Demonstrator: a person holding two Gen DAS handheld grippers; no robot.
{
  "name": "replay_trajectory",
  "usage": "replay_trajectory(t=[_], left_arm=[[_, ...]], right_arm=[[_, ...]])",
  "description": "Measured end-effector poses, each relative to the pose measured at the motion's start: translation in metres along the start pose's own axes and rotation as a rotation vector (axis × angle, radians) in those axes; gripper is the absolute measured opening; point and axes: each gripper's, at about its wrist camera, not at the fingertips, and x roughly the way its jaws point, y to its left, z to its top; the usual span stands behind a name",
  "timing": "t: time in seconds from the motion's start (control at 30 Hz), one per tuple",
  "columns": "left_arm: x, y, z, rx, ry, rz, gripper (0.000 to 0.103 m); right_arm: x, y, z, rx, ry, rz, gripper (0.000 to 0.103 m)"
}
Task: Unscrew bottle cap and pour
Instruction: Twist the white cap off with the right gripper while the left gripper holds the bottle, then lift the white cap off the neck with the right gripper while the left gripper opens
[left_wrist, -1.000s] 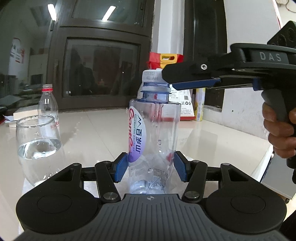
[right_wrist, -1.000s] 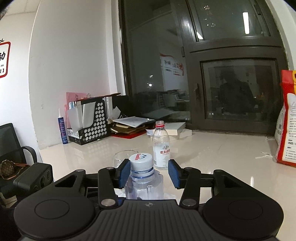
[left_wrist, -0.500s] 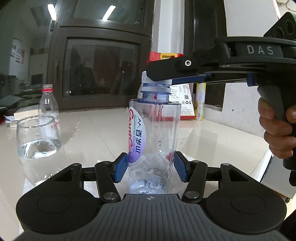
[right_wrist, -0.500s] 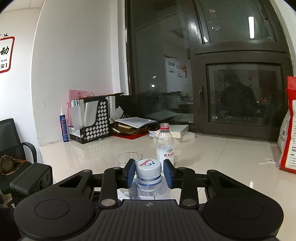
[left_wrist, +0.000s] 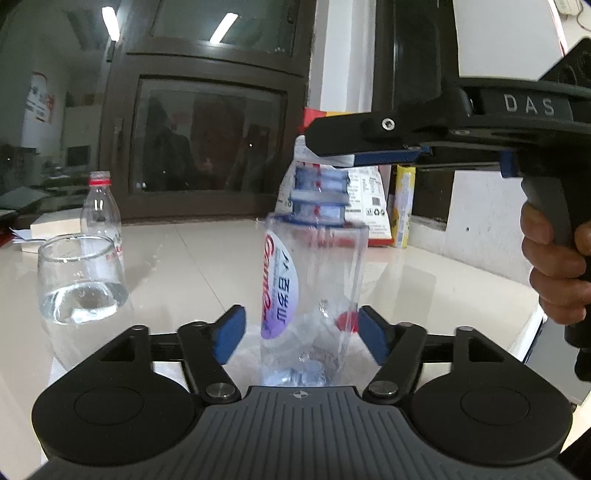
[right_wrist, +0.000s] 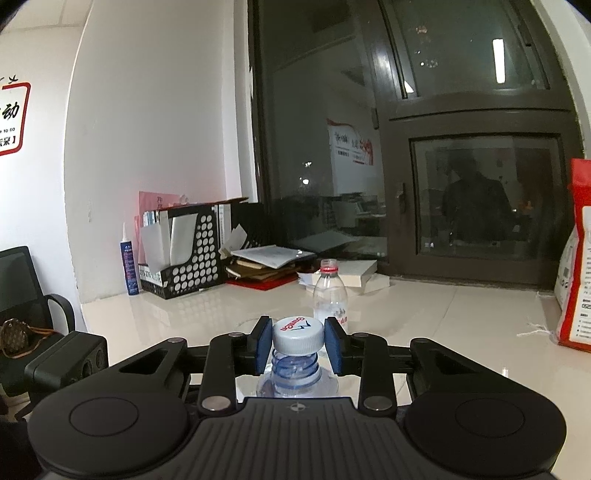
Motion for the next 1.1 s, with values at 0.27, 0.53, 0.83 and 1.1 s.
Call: replay_trajectory(t=[0.27, 0.53, 0.83, 1.1], left_arm=[[-0.003, 0.002, 0.004, -0.005, -0.006, 0.002, 0.082], [-0.013, 0.0, 0.005, 0.018, -0.02, -0.008, 0.095], [-0.023, 0.006, 0.0, 0.005, -0.009, -0.003, 0.101], [-0.033, 0.019, -0.007, -0.014, 0.01, 0.048, 0.101]], right_arm=[[-0.01, -0.006, 0.005, 0.004, -0.027, -0.036, 0.034], [-0.015, -0.029, -0.001, 0.035, -0.011, -0.143, 0.034], [-0.014, -0.068, -0.031, 0.11, 0.061, -0.319, 0.034], [0.012, -0.09, -0.064, 0.126, 0.183, -0.417, 0.034]])
